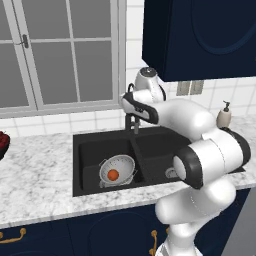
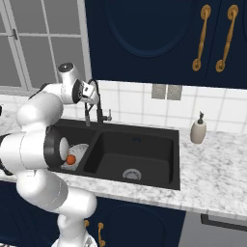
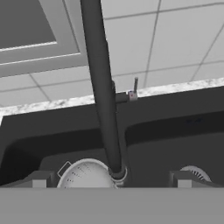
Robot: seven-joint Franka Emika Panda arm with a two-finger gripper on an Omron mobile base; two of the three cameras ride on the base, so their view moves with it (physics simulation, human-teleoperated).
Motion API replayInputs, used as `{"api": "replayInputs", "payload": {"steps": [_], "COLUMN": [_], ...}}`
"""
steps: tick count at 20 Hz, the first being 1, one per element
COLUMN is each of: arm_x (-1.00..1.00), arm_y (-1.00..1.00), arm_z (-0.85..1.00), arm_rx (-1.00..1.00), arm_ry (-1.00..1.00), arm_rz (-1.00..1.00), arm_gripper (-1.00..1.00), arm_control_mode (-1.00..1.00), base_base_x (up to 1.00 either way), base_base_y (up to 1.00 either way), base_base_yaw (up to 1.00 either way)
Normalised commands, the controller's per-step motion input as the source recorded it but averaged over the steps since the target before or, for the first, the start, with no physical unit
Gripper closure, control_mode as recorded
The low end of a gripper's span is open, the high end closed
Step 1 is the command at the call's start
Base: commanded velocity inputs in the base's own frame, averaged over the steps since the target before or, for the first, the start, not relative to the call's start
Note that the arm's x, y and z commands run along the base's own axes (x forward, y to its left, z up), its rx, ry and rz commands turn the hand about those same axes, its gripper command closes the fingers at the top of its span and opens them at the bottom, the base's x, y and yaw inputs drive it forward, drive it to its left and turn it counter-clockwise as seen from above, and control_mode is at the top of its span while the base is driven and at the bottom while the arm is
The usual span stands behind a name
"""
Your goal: Put the colander in the sink, put the orange in the colander, and turn on the sink faucet and pour water over the colander.
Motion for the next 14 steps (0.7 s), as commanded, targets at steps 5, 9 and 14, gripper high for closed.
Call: {"api": "replayInputs", "payload": {"steps": [5, 9, 14], "arm_x": [0.36, 0.28, 0.17], "arm_y": [0.01, 0.00, 0.01], "arm_z": [-0.09, -0.09, -0.12], "arm_rx": [0.00, 0.00, 0.00], "arm_ry": [0.00, 0.00, 0.00], "arm_rz": [0.00, 0.00, 0.00], "arm_gripper": [-1.00, -1.00, -1.00], "arm_control_mode": [-1.00, -1.00, -1.00], "base_base_x": [0.00, 0.00, 0.00], "base_base_y": [0.00, 0.00, 0.00], "base_base_yaw": [0.00, 0.00, 0.00]}}
